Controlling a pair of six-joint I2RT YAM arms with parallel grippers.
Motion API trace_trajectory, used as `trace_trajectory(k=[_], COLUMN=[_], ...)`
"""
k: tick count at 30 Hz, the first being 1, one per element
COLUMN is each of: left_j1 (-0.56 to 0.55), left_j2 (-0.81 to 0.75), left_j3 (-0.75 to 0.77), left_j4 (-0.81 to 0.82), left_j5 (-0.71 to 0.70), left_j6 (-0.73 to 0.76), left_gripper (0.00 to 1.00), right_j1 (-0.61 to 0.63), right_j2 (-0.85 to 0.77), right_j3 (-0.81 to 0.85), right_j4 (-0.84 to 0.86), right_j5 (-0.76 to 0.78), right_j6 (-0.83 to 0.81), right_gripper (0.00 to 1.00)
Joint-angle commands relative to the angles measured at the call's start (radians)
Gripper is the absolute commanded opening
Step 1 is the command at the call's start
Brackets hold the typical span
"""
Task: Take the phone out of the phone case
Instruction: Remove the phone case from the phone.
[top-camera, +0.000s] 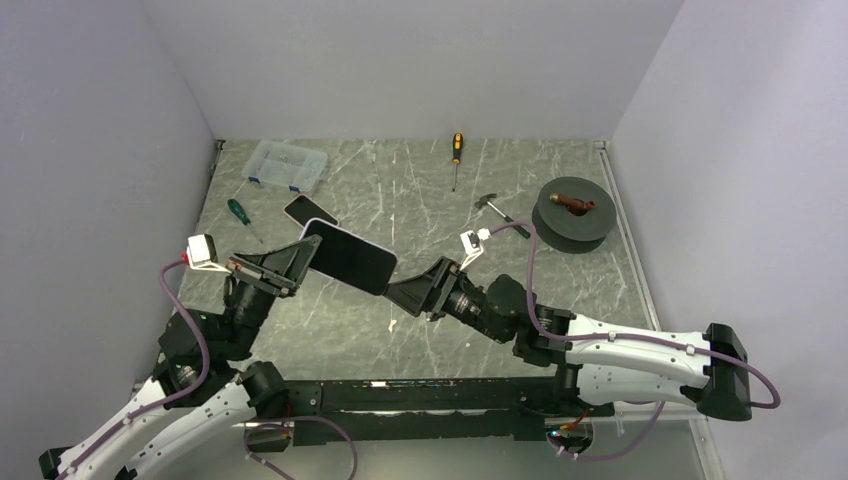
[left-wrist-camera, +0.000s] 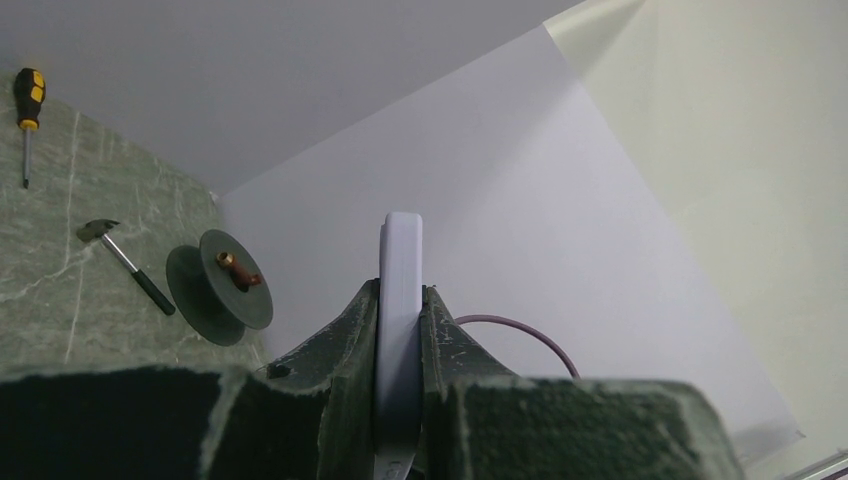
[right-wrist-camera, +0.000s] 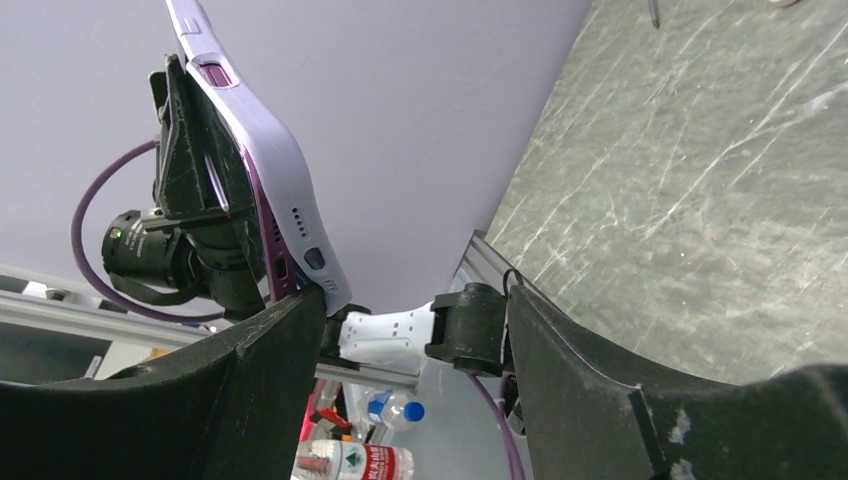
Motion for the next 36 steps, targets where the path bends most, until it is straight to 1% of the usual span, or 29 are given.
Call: trace_trajectory(k=[1, 4, 6, 12, 18, 24, 29, 32, 36], left_j1=[-0.018, -0.016, -0.017, -0.017, -0.018, -0.017, -0.018, -0.017, -0.017], left_j2=[0.015, 0.022, 0.022, 0.032, 0.081, 0.138, 0.146, 0.134, 0.126], left_j3=[0.011, -0.004, -0.021, -0.095, -0.116, -0.136, -0.148, -0.142, -0.105], left_j4=[0.078, 0.095, 0.102, 0.165, 0.243, 0.307, 0.308, 0.273, 0.201], left_j5=[0.150, 0.166, 0.167, 0.159, 0.184, 0.224, 0.232, 0.232, 0.232], left_j6=[-0.113, -0.125, -0.137, -0.199, -0.231, -0.262, -0.266, -0.259, -0.232], left_gripper=[0.00, 0.00, 0.00, 0.00, 0.00, 0.00, 0.00, 0.00, 0.00], right_j1=[-0.023, -0.023, -0.028, -0.105, -0.122, -0.124, -0.124, -0.124, -0.126], right_j2=[-0.010, -0.033, -0.053, -0.061, -0.057, -0.076, -0.123, -0.190, -0.228], right_j3=[0.031, 0.029, 0.001, -0.082, -0.106, -0.133, -0.132, -0.124, -0.065], right_j4=[0.027, 0.069, 0.130, 0.351, 0.421, 0.520, 0.459, 0.337, 0.141], right_j5=[0.027, -0.005, -0.032, -0.219, -0.284, -0.324, -0.277, -0.182, -0.114], right_j6=[-0.096, -0.145, -0.158, -0.087, -0.049, -0.057, -0.080, -0.116, -0.161], right_gripper=[0.69, 0.69, 0.68, 0.67, 0.67, 0.65, 0.62, 0.62, 0.63])
